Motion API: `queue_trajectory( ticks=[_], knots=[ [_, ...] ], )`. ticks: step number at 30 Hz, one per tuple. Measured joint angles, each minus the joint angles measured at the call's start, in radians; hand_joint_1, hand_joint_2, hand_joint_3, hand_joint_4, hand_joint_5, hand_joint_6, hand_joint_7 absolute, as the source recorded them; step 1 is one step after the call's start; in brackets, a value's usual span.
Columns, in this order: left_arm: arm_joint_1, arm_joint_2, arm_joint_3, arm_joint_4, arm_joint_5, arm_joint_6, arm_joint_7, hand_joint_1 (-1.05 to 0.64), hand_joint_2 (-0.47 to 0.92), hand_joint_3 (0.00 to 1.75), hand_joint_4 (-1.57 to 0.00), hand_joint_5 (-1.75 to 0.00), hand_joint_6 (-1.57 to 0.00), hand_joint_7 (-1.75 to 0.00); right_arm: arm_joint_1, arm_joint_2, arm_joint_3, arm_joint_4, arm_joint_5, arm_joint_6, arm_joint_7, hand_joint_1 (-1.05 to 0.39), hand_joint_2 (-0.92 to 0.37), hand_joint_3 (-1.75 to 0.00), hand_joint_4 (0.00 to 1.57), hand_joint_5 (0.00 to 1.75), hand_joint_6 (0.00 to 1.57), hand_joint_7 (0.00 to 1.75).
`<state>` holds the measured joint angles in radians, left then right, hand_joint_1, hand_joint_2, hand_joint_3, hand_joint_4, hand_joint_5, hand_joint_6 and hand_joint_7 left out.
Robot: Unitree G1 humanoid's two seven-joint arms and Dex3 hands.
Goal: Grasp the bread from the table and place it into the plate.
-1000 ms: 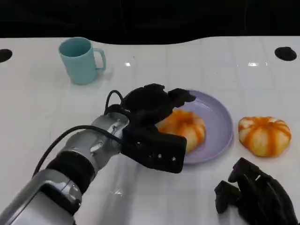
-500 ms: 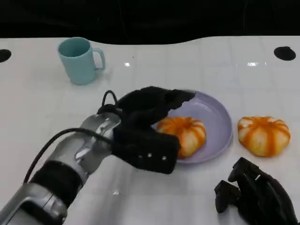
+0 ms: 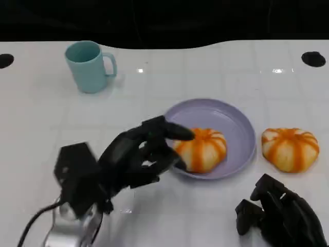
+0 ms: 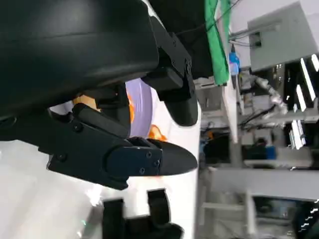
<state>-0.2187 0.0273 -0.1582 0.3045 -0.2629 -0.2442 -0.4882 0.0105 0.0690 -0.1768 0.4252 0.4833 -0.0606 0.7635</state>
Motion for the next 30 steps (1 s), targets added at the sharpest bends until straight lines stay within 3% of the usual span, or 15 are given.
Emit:
queue_trajectory(
  ticks=[8, 13, 30],
  knots=[
    [0.24, -0.057, 0.031, -0.22, -0.229, 0.176, -0.06, -0.69, 0.92, 0.35, -0.83, -1.75, -0.62, -1.73, 0.007, 0.0, 0.002, -0.01, -0.001, 0.0, 0.002, -0.57, -0.92, -0.26, 0.79, 1.69, 0.7, 1.41],
    [0.347, -0.081, 0.03, -0.274, -0.292, 0.234, -0.082, -0.69, 0.92, 0.33, -0.88, -1.75, -0.66, -1.75, 0.008, 0.0, 0.004, -0.016, -0.001, 0.0, 0.002, -0.56, -0.92, -0.26, 0.79, 1.7, 0.7, 1.42],
    [0.344, -0.09, 0.108, -0.276, -0.325, 0.298, -0.123, -0.67, 0.92, 0.28, -0.91, -1.75, -0.67, -1.75, 0.004, 0.0, 0.003, 0.004, -0.004, -0.011, 0.001, -0.56, -0.92, -0.25, 0.77, 1.69, 0.69, 1.4]
  ],
)
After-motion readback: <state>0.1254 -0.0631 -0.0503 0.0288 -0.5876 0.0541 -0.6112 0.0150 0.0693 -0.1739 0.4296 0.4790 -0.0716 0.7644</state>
